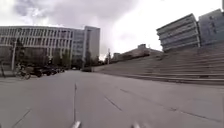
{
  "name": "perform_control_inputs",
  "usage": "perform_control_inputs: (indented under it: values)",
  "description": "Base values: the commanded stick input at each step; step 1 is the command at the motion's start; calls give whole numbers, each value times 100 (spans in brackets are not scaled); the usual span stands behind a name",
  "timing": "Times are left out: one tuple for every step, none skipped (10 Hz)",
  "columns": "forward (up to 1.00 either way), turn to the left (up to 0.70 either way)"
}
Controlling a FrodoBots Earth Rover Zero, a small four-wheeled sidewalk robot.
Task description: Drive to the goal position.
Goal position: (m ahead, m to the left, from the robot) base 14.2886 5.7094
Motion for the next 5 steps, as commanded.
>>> perform_control_inputs:
  values:
    - [70, 0]
    - [70, 0]
    - [70, 0]
    - [70, 0]
    - [70, 0]
